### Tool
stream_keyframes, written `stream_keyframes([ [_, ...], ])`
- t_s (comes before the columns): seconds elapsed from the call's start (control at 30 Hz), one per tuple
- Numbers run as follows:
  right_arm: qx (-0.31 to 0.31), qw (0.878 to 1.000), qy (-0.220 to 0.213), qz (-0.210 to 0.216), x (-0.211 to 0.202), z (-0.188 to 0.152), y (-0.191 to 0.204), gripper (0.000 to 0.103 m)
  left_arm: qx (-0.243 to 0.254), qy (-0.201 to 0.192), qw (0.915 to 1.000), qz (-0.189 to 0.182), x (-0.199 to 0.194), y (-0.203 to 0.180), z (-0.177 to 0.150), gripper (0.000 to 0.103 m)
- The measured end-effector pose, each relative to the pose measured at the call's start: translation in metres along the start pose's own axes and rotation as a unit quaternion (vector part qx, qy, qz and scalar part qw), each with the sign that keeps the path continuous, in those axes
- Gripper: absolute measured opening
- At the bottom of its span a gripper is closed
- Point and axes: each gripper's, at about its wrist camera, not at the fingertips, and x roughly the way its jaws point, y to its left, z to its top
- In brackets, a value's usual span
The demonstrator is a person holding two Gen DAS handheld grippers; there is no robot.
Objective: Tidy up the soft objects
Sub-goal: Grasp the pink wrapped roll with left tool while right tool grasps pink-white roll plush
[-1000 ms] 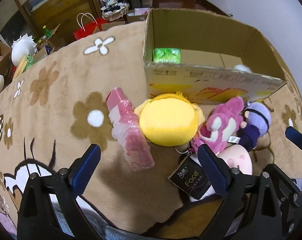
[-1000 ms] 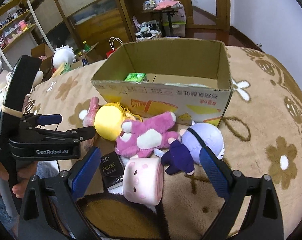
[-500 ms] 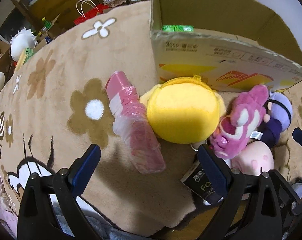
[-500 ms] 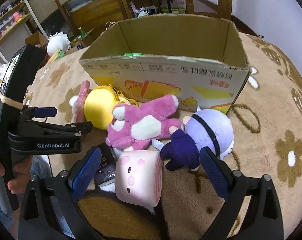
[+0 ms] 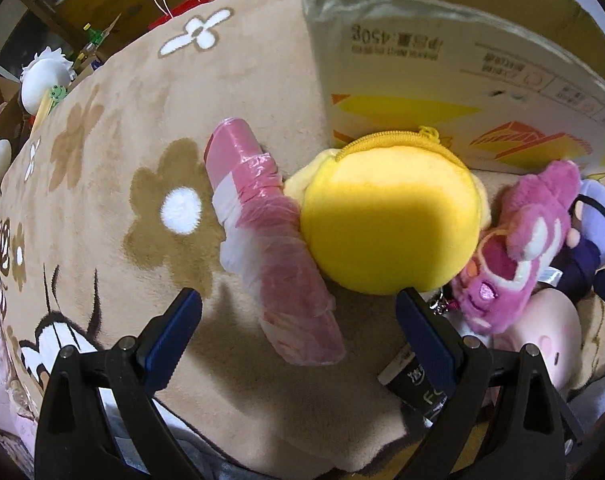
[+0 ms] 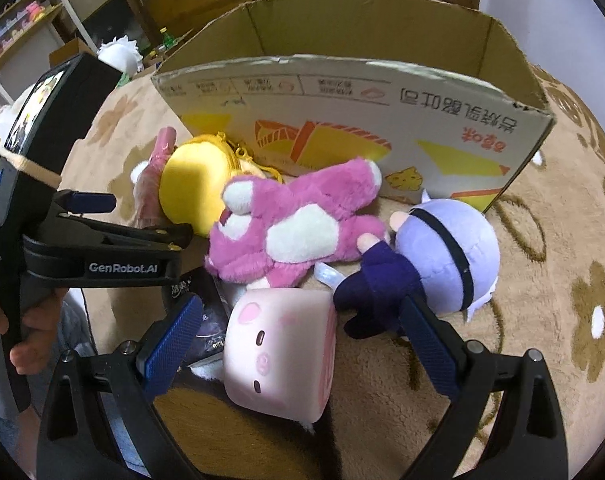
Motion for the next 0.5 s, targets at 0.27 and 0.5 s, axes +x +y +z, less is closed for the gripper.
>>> stream_keyframes([
  [0.27, -0.013, 0.999, 0.019, -0.025, 0.012, -0.002, 0.009, 0.103, 0.019, 0.002, 0.9996, 0.022, 0.010, -0.009, -0.002, 0.081],
  [0.5, -0.020, 0.998, 0.037, -0.037, 0.020, -0.009, 0.013, 0.097, 0.020, -0.006, 0.9997, 0.009, 0.009, -0.011, -0.006, 0.058],
])
